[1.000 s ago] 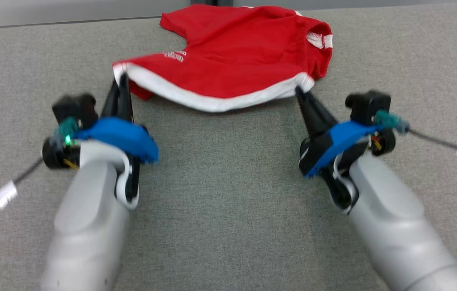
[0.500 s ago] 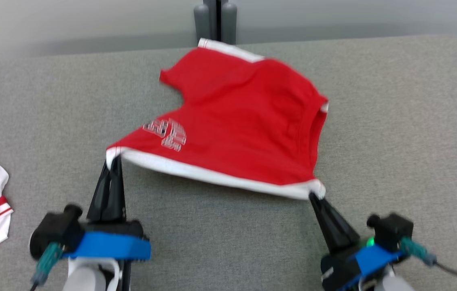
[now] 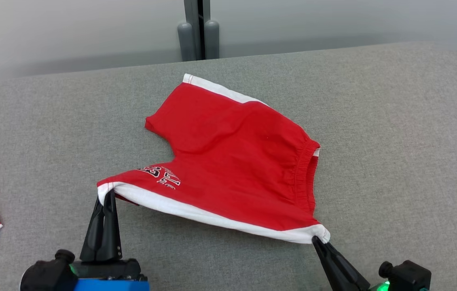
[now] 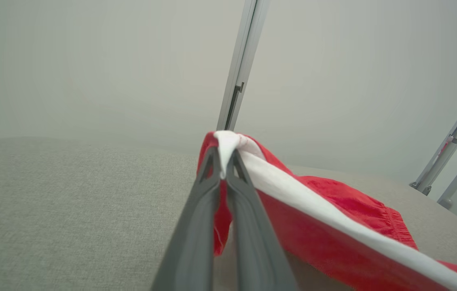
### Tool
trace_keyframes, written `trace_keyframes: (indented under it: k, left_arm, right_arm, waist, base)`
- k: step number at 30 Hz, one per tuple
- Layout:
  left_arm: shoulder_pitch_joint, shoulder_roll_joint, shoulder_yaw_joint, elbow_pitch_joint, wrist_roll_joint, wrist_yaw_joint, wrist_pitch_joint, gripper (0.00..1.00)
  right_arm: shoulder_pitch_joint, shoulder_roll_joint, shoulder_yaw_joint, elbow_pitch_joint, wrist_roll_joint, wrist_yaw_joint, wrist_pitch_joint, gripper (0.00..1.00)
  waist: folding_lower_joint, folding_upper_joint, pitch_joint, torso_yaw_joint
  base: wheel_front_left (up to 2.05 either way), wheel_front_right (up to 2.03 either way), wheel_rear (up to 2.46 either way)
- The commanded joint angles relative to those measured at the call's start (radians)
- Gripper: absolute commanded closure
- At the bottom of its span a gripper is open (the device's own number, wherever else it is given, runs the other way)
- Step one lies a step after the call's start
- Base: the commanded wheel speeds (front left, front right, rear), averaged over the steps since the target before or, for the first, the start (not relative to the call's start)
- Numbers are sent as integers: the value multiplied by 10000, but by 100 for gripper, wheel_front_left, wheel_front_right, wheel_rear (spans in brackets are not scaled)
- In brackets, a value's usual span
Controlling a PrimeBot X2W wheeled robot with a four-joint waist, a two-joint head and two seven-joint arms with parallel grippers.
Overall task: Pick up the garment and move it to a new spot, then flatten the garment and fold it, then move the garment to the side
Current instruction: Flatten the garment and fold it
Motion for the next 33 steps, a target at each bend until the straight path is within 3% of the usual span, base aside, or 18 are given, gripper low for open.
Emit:
trace_keyframes:
  k: [1,7,16,24,32,33]
  left_arm:
    - [-340,99,2,122,-54,-31,101,100]
    - [-2671,292,-125,1236,-228,-262,1023,100]
    - [-7547,569,-684,4906,21,-510,2472,100]
    - [-10710,770,-871,8607,399,-451,2200,100]
    - [-12293,665,-859,11533,233,-404,2345,100]
    - [-12417,638,-885,11710,195,-469,2262,73]
  right_arm:
    - [-16,54,-79,-134,-37,2,121,100]
    - [-1493,300,-404,203,321,2,438,100]
    - [-4319,641,-761,1733,1155,4,-74,100]
    - [-6274,829,-321,3052,1981,2,-854,100]
    - [-7332,961,208,4176,2598,2,-1325,100]
    - [-7390,964,279,4265,2614,2,-1365,89]
  waist:
    - [1,3,84,13]
    - [1,3,855,175]
    - [1,3,2328,-256]
    - [1,3,2998,-1125]
    - [1,3,3246,-1598]
    - [1,3,3246,-1616]
  base:
    - [0,0,0]
    - [0,0,0]
    - [0,0,0]
    - [0,0,0]
    - [0,0,0]
    - [0,0,0]
